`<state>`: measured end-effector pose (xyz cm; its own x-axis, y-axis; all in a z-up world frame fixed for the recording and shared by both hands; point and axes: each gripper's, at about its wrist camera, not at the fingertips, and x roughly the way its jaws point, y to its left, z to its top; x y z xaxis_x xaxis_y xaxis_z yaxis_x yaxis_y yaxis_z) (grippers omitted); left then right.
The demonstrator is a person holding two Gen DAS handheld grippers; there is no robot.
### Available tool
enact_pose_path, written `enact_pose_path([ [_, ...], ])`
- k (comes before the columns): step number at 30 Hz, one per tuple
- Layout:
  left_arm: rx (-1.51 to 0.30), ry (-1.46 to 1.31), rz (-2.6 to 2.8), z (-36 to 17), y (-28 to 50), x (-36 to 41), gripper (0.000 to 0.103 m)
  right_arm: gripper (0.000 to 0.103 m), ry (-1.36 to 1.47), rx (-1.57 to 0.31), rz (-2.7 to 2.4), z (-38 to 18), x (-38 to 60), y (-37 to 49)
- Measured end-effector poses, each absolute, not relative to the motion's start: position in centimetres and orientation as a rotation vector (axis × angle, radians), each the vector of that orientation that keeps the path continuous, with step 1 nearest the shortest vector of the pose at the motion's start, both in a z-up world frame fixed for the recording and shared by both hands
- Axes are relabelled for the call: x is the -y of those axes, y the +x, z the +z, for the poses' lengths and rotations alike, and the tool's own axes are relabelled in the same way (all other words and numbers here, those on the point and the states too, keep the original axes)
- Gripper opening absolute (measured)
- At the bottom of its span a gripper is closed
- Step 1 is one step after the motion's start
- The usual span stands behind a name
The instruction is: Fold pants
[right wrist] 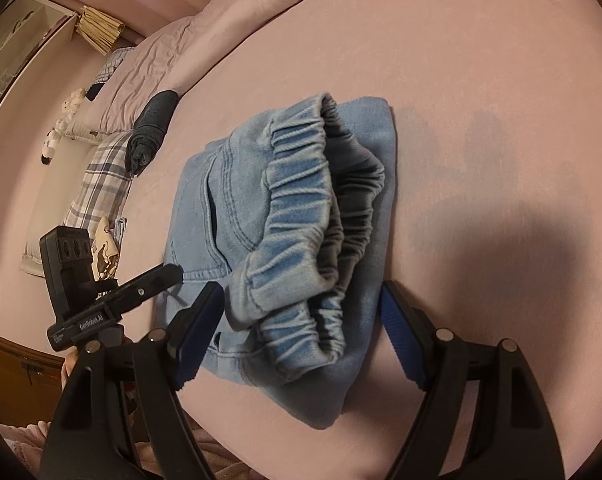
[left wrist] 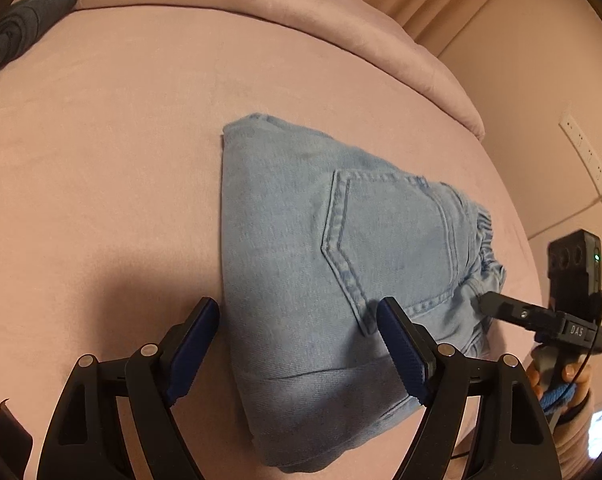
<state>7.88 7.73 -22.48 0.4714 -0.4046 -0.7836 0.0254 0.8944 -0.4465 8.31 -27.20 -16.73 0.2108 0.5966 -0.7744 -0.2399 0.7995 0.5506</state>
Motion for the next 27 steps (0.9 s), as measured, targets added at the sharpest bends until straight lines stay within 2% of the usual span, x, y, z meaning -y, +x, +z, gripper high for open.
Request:
enact_pose_path([
  [6, -1.019, -0.353, -0.242, -21.1, 8.7, -7.9, 0.081, 0.077, 0.225, -1.024, 0.432, -12.5, 29.0, 6.9],
  [11, -0.977, -0.270, -0.265, -19.9, 10.6, -5.7, 0.081, 0.053, 0.121, -0.857, 0.565, -9.2, 26.8, 5.5],
  [13, -0.978, -0.228, -0.274, -20.0, 11.4, -4.7, 0.081, 0.037, 0.078, -0.873, 0.608, -9.5, 25.3, 5.7],
  [16, -1.011, -0.148, -0.267, -20.9, 12.8, -3.0, 0.081, 0.029, -0.005, -0.938, 0.620, -11.1, 23.0, 6.2],
  [19, -1.055, -0.119, -0.259, -22.3, 13.8, -2.3, 0.083, 0.025, -0.138, -1.122, 0.602, -14.6, 21.5, 6.1],
  [27, -1.056, -0.150, -0.266, -22.1, 13.6, -3.4, 0.086, 0.029, -0.280, -1.066, 0.634, -13.4, 20.8, 4.0],
])
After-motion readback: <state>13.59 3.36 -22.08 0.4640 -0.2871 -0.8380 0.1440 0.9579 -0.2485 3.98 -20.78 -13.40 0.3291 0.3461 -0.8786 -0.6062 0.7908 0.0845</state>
